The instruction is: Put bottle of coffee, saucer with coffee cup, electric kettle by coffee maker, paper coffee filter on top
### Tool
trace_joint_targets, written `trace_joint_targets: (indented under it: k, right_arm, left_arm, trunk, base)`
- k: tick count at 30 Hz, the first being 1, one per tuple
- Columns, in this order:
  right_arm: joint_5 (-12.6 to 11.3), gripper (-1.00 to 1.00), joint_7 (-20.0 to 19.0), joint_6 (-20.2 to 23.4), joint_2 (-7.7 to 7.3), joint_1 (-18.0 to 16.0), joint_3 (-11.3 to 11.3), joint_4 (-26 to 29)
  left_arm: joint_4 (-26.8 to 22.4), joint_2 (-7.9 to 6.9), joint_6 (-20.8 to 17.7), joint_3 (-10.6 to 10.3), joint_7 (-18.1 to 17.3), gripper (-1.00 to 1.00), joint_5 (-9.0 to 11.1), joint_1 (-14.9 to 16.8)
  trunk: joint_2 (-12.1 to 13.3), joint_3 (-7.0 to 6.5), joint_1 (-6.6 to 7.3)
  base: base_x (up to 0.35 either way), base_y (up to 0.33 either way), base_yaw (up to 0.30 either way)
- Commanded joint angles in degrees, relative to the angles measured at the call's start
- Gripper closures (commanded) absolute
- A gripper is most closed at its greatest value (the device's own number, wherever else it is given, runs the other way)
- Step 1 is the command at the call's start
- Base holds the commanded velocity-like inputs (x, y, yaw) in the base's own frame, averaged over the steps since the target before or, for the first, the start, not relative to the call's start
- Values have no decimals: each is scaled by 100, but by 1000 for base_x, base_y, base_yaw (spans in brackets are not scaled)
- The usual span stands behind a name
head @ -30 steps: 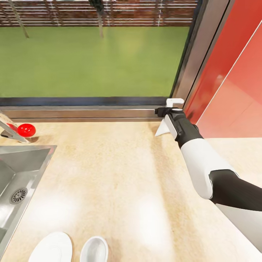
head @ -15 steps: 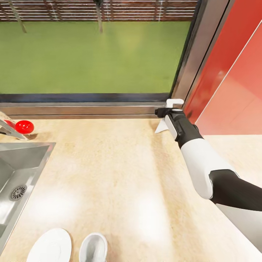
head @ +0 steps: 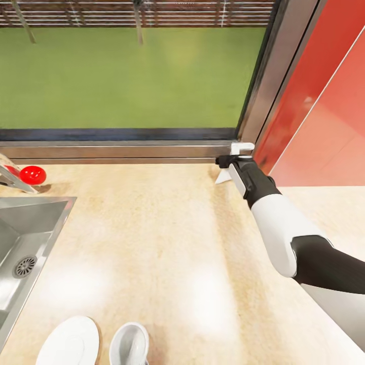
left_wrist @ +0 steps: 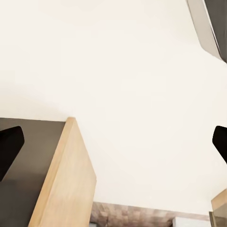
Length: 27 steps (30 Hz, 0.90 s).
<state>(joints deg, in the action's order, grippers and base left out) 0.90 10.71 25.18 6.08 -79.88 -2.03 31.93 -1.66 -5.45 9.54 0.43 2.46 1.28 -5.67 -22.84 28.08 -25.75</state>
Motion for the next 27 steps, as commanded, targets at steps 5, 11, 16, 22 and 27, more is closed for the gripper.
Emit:
trace_joint_targets:
  k: [5, 11, 16, 22, 27]
  right_arm:
    - [-38, -100, 15, 29, -8, -1, -17, -64]
    - [-30, -100, 14, 30, -18, -1, -16, -51]
    - [-30, -100, 13, 30, -29, -1, -24, -78]
    - [-37, -100, 10, 30, -28, 17, -25, -97]
    - [-37, -100, 10, 30, -23, 35, -32, -99]
  left_arm:
    - [-8, 6, 11, 7, 8, -100, 13, -4]
    - [-8, 9, 13, 2, 8, -100, 13, -4]
    - [-8, 9, 13, 9, 8, -100, 13, -4]
    - [-10, 9, 11, 10, 8, -100, 16, -4]
    - [-10, 9, 12, 10, 8, -100, 21, -4]
  trunk:
    - [-8, 35, -4]
    - [-8, 44, -4]
    - [-8, 44, -4]
    - [-8, 44, -4]
    - [-8, 44, -4]
  base:
    - [0, 0, 0]
    - [0, 0, 0]
    - [0, 0, 0]
    - [-7, 0, 0]
    - [-22, 0, 0]
